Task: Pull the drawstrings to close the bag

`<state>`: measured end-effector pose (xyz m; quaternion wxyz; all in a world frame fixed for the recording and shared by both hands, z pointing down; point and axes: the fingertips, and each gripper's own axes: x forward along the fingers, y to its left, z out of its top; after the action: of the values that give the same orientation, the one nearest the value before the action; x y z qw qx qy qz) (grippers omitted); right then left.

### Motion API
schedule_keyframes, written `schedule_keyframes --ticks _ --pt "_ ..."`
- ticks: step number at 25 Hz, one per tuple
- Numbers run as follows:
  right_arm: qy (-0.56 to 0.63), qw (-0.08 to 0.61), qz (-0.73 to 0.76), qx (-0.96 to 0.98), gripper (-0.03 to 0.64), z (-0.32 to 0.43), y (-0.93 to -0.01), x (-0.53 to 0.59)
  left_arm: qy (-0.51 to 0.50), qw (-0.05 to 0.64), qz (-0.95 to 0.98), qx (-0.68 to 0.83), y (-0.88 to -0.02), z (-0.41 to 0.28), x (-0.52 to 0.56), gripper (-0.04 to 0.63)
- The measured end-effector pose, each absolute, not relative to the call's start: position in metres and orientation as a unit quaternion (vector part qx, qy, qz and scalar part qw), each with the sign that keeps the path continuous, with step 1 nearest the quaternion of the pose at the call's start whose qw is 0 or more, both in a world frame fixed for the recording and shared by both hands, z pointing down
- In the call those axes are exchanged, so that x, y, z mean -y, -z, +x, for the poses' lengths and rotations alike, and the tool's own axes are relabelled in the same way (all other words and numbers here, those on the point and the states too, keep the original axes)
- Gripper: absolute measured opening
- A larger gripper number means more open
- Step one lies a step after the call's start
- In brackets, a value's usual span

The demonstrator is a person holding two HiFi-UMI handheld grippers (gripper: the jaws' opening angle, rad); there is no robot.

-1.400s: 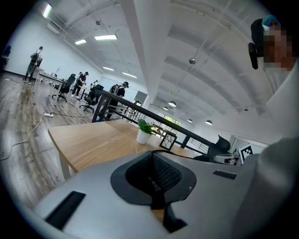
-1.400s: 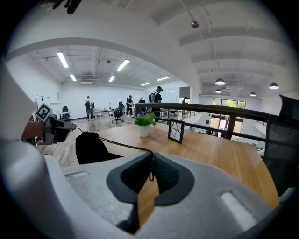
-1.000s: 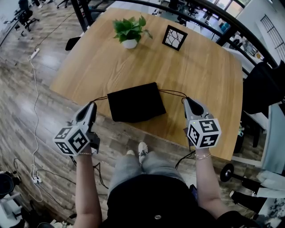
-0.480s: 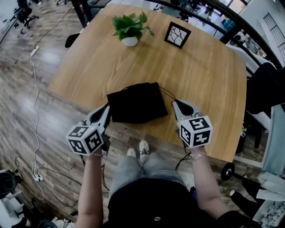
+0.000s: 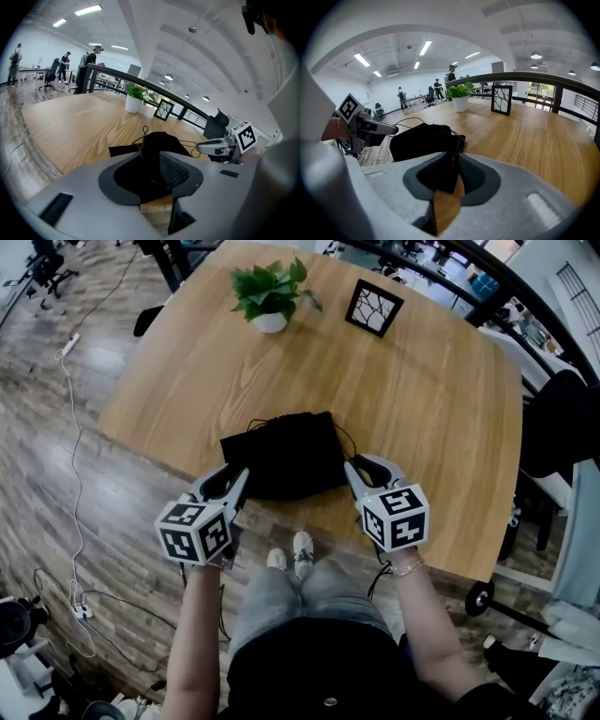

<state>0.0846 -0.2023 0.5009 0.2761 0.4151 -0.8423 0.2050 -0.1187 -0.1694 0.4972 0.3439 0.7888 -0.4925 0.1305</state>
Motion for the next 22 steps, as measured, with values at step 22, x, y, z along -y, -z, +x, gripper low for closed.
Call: schedule_keyframes --ticks 22 --pt "-0.196 0.099 0.401 0.889 0.210 0.050 -0.373 0.143 -0.084 0.226 0.848 0.472 -0.384 -0.098 0.130 0.279"
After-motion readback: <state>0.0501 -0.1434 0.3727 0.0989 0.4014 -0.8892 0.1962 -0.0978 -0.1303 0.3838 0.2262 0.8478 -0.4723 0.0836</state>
